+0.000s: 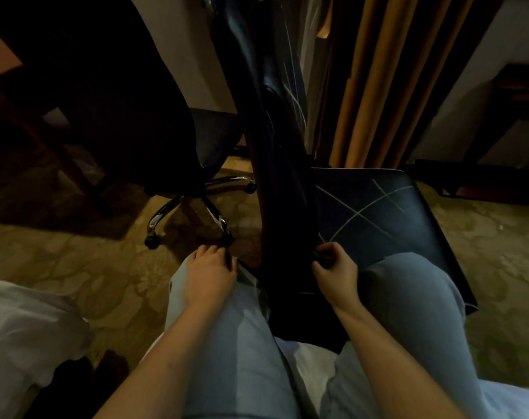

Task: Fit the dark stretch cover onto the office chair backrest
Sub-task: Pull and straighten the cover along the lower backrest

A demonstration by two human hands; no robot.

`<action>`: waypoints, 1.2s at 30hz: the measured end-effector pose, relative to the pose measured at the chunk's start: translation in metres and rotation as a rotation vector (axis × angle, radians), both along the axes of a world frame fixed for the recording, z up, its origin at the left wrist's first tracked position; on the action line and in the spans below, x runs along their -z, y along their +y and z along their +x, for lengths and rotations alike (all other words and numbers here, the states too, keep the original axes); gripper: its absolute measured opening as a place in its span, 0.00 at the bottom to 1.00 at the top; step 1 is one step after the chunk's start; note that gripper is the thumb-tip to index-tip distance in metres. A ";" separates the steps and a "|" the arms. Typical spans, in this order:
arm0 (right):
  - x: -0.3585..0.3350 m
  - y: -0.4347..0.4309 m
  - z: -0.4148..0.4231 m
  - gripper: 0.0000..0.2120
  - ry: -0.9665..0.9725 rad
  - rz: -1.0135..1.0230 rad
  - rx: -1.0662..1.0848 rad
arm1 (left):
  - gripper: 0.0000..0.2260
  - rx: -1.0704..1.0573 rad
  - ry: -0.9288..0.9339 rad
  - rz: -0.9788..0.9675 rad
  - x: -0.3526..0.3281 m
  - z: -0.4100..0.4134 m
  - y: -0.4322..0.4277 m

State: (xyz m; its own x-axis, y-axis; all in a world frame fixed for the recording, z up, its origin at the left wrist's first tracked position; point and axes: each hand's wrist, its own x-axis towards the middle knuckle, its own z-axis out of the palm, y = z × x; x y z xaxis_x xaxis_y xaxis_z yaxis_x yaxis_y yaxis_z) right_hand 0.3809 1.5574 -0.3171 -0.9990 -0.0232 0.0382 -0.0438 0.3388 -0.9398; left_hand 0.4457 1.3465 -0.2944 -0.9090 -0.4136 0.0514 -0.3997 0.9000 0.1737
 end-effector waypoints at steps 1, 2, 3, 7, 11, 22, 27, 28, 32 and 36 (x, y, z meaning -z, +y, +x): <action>0.003 -0.001 -0.001 0.12 -0.019 0.028 -0.014 | 0.18 -0.002 -0.003 0.002 -0.001 0.000 0.001; 0.005 -0.002 -0.001 0.13 -0.034 0.041 -0.019 | 0.18 0.000 -0.002 0.004 -0.002 0.001 0.001; 0.006 -0.002 0.000 0.13 -0.043 0.039 -0.015 | 0.18 0.004 0.001 0.011 -0.003 0.002 0.002; -0.002 -0.001 0.004 0.13 0.039 -0.076 0.051 | 0.18 0.008 -0.009 0.033 -0.007 0.005 0.003; -0.016 0.002 0.008 0.13 0.185 -0.202 0.096 | 0.18 0.002 -0.019 0.029 -0.007 0.003 0.002; 0.011 -0.004 -0.001 0.10 -0.086 0.050 -0.015 | 0.18 0.020 -0.008 0.027 -0.005 0.002 0.001; -0.003 -0.001 0.005 0.12 0.042 -0.068 0.070 | 0.17 0.024 0.004 0.021 -0.004 0.004 0.000; -0.008 0.000 0.007 0.13 0.095 -0.125 0.086 | 0.17 0.025 0.007 0.019 -0.003 0.005 0.000; -0.019 0.004 0.009 0.16 0.241 -0.204 0.095 | 0.16 0.032 0.028 0.040 0.002 0.004 -0.003; -0.012 -0.001 0.007 0.13 0.183 -0.111 0.086 | 0.16 0.039 0.032 0.039 0.004 0.002 -0.005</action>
